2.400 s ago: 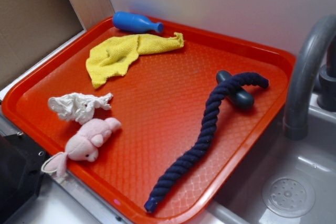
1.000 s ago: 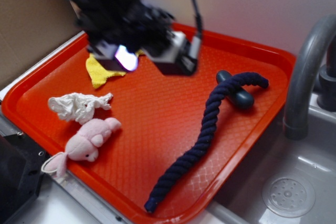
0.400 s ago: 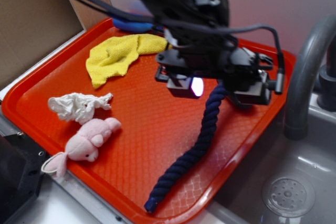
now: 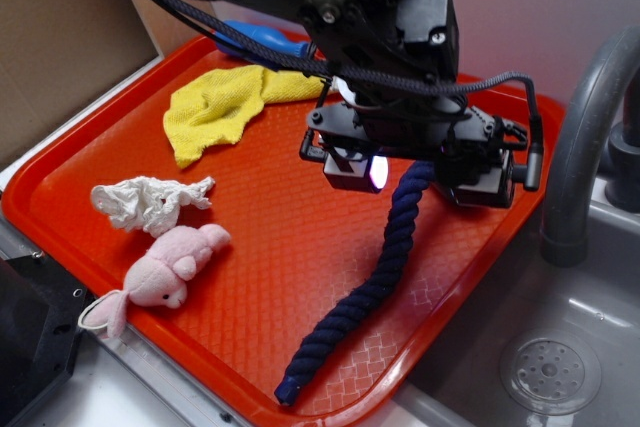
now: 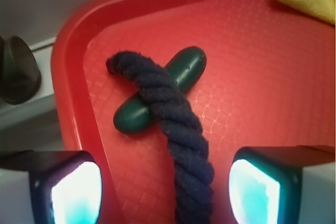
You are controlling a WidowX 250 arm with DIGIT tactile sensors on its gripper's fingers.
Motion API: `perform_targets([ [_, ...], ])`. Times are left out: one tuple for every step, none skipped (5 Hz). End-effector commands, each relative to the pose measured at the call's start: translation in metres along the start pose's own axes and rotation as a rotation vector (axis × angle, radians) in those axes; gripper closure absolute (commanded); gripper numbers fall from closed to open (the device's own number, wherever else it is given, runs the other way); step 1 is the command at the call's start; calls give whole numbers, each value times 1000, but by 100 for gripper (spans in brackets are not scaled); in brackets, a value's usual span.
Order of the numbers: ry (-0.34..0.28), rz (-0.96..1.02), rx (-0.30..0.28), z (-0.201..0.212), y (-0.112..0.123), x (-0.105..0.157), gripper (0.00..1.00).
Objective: Grab the blue rope.
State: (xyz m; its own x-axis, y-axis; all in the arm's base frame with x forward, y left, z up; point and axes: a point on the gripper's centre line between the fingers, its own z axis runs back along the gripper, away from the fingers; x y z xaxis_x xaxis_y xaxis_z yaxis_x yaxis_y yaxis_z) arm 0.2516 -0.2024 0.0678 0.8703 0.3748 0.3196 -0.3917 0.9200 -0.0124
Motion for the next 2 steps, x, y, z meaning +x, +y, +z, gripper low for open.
perform_targets([
  [-16, 38, 25, -2, 3, 14, 0],
  [23, 52, 100, -3, 7, 12, 0],
])
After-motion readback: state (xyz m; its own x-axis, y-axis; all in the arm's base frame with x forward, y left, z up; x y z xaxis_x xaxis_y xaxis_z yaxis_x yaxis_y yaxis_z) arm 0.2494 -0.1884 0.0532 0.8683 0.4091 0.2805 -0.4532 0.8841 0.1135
